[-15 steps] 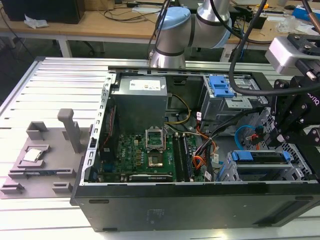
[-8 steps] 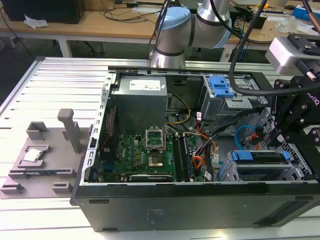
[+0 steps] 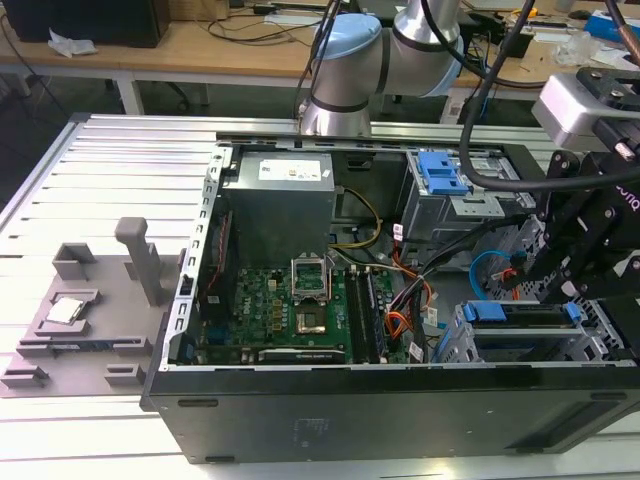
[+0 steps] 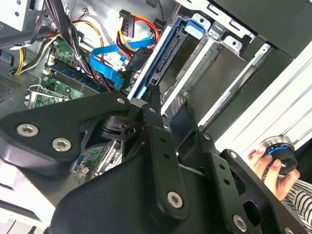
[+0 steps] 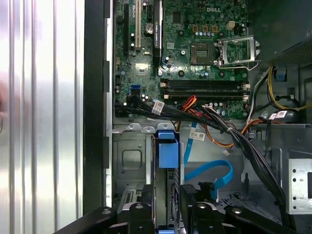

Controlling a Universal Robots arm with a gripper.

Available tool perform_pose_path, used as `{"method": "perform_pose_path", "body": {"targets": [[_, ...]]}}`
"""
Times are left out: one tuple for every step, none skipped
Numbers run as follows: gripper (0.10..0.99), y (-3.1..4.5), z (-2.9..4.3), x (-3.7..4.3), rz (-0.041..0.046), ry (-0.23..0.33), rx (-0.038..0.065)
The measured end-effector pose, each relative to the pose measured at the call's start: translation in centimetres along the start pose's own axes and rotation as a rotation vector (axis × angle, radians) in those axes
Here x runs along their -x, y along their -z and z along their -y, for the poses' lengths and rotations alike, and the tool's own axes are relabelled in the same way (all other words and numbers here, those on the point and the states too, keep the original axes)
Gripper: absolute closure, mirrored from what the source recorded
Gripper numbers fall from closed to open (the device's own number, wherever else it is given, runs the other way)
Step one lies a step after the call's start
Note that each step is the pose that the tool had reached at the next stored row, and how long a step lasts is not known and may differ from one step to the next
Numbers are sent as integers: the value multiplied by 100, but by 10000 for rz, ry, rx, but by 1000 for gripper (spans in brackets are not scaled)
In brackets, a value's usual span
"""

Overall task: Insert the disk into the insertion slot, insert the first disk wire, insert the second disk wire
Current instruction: 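Insert the first disk wire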

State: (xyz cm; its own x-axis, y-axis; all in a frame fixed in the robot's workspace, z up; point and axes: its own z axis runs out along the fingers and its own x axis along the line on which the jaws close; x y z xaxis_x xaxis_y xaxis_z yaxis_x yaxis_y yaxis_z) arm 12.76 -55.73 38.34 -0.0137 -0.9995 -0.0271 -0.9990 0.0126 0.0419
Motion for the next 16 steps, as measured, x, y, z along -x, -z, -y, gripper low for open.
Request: {"method": "perform_pose_path", "body": {"targets": [[725,0,20,6,1,-2,0],[725,1,40,16,0,-2,0],[725,2,78,37,-1,-2,0],[725,3,96,52,-1,-1,1],[725,3,114,74,-2,-2,0],[725,2,125,105,-4,-1,1],[725,0,126,126,-4,-4,0],[725,0,126,130,-4,-4,0],[725,0,127,131,-5,-2,0],[725,-1,127,132,-4,-3,0],[725,-1,126,152,-4,-2,0],[725,-2,126,175,-4,-3,1],[725,-3,126,235,-4,-2,0],[725,-5,126,294,-5,-2,0],[725,-6,126,304,-5,-2,0],[725,-8,126,304,-4,-3,1]]}}
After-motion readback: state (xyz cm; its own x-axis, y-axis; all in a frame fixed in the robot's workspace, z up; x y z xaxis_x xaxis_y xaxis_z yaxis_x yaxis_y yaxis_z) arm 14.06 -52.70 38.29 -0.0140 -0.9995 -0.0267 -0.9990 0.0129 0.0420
